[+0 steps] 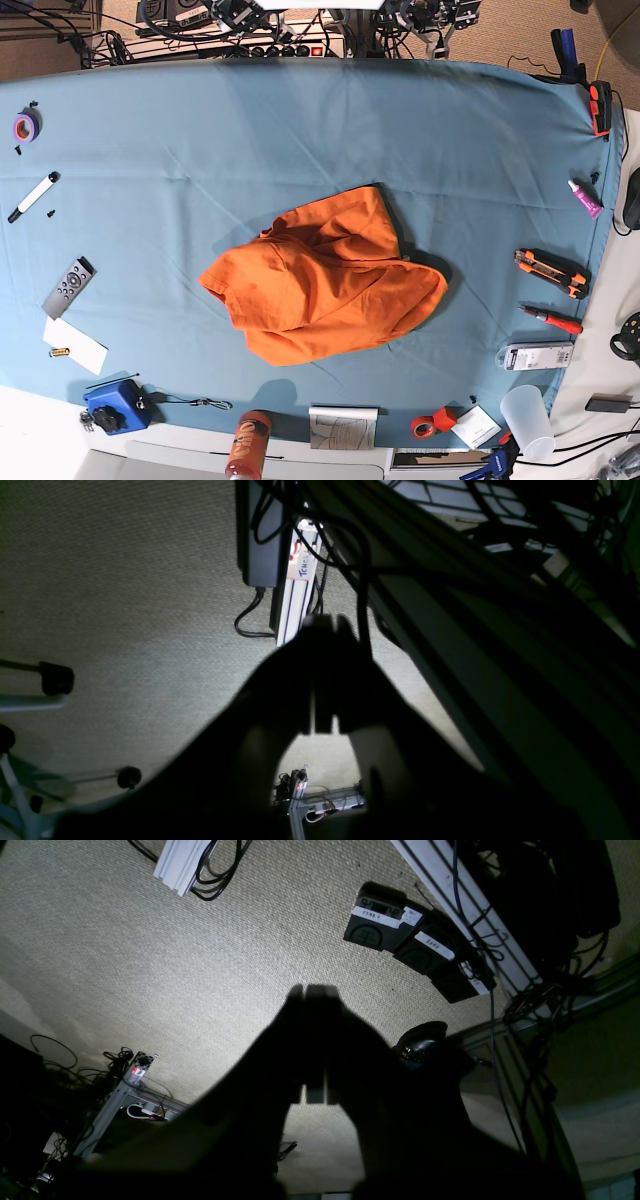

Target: Layout the t-shirt on the table in an organized manner, then fold the t-shirt properly

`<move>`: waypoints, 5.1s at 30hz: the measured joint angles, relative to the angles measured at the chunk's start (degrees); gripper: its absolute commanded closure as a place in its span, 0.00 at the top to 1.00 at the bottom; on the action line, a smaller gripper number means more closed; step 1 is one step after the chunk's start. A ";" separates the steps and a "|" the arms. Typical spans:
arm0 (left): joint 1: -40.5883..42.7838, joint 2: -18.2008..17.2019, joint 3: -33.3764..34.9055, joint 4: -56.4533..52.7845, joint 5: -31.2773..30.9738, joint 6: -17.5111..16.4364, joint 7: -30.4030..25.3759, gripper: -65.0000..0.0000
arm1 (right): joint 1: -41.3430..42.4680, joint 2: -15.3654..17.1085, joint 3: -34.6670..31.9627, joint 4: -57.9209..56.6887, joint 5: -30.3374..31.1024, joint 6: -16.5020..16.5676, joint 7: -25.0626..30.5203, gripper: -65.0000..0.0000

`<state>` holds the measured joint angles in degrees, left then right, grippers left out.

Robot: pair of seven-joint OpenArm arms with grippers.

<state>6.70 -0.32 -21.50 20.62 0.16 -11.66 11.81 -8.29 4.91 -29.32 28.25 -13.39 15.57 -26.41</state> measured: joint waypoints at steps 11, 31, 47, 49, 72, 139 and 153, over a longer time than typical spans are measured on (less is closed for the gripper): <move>0.04 0.02 0.00 0.28 0.00 0.00 0.00 0.00 | -0.13 0.02 0.00 0.11 0.00 0.13 0.00 0.00; 0.74 -0.90 0.00 1.95 -0.31 -3.02 0.20 0.00 | -0.31 0.66 0.00 0.33 0.22 0.15 -0.72 0.00; 21.09 -11.02 0.11 23.65 -9.90 -20.79 2.19 0.00 | -13.44 13.81 -0.11 26.91 14.43 0.33 -14.51 0.00; 24.92 -11.98 0.11 29.18 -14.27 -22.34 4.79 0.00 | -16.06 15.98 -0.13 32.09 15.47 0.35 -15.93 0.00; 55.34 -10.12 -5.03 90.36 -50.01 -13.05 51.25 0.00 | -49.99 24.83 15.54 91.86 15.82 -1.27 -34.56 0.00; 19.15 -9.70 7.56 104.96 -15.37 -11.23 18.51 0.32 | 7.54 0.94 24.94 60.83 29.00 9.97 -17.25 0.42; 19.17 -9.70 7.56 104.96 -15.39 -11.23 18.51 0.32 | 10.21 -0.66 14.34 57.94 19.34 -0.28 -13.75 0.00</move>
<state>25.87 -10.02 -13.93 125.58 -15.22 -22.90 30.33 1.91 4.25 -14.98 86.19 5.96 15.29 -40.16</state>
